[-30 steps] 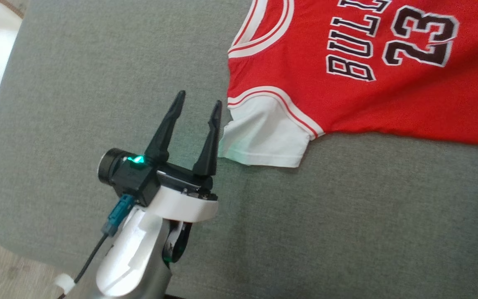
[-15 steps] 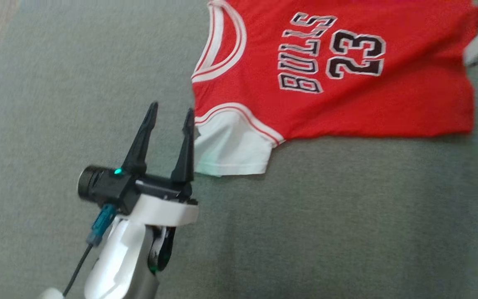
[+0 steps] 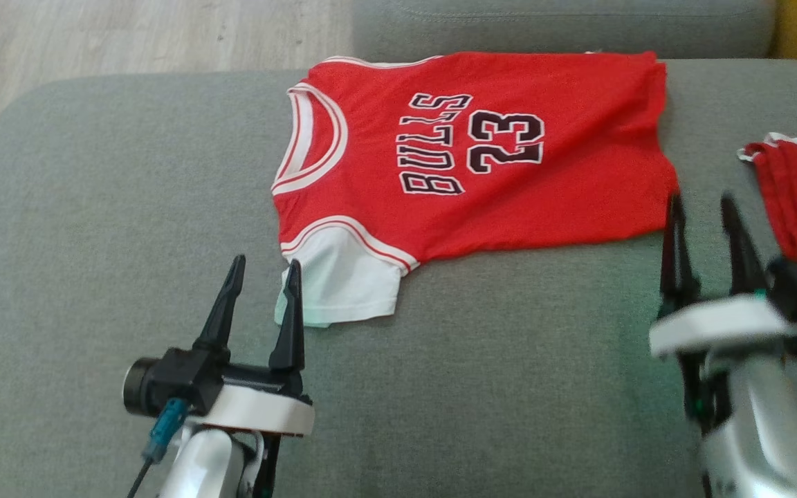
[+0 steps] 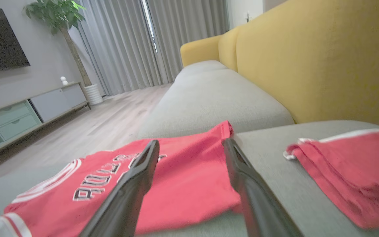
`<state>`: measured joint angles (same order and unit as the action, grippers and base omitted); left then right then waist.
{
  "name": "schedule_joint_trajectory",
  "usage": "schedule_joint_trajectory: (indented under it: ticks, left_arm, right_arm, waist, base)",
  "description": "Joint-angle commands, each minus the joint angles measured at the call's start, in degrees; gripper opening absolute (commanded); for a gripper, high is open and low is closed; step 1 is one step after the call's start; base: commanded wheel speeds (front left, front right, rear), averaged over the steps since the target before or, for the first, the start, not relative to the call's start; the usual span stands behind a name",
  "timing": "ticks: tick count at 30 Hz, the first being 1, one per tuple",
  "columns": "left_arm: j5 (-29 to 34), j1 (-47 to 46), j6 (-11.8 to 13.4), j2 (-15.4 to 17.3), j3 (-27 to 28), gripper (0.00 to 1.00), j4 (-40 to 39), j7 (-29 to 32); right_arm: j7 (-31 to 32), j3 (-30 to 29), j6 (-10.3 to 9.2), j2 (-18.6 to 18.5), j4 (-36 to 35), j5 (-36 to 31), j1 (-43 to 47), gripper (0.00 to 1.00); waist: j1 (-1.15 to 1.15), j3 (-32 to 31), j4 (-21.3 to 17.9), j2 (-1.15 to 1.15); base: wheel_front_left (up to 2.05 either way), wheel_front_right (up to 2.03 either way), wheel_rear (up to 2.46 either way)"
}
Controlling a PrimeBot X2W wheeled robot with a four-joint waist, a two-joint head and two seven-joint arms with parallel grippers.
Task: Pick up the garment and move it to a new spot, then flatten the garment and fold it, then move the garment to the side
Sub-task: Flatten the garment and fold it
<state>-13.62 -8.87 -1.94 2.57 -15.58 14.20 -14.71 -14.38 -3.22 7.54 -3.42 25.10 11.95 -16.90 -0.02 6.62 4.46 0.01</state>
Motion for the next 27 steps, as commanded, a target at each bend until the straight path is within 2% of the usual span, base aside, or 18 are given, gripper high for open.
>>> schedule_joint_trajectory:
  ticks: [1,5,12,18,27]
  left_arm:
    - [-0.1,-1.2,0.2,0.3,2.1,1.00,-1.4,-0.3]
    - [0.2,-1.0,0.2,0.3,2.4,1.00,0.3,-0.3]
    - [0.8,-1.9,1.1,0.3,2.7,1.00,4.8,-0.3]
    - [0.8,-4.1,3.2,0.9,3.6,1.00,11.0,2.0]
    - [0.6,-8.7,3.0,2.5,3.4,1.00,18.0,5.6]
  right_arm:
    - [-0.6,1.3,-0.05,-0.3,-2.4,0.1,-1.4,1.00]
    - [-0.5,1.7,-0.05,0.4,-5.7,0.3,3.1,1.00]
    - [1.1,2.6,-0.05,0.5,-9.0,0.9,4.1,1.00]
    - [1.5,3.5,-0.05,0.5,-10.3,1.8,4.2,1.00]
    - [1.6,4.4,-0.05,0.5,-10.6,2.3,3.7,1.00]
  waist:
    - [0.02,-0.3,-0.4,-0.01]
    - [0.02,0.0,-1.0,-0.01]
    - [0.02,0.8,-1.1,-0.01]
    - [0.02,2.0,-1.8,-0.01]
    - [0.02,4.3,-3.6,-0.01]
  base:
    - [0.00,0.00,0.00]
    - [0.00,0.00,0.00]
    - [0.00,0.00,0.00]
    - [0.00,0.00,0.00]
    - [0.00,0.00,0.00]
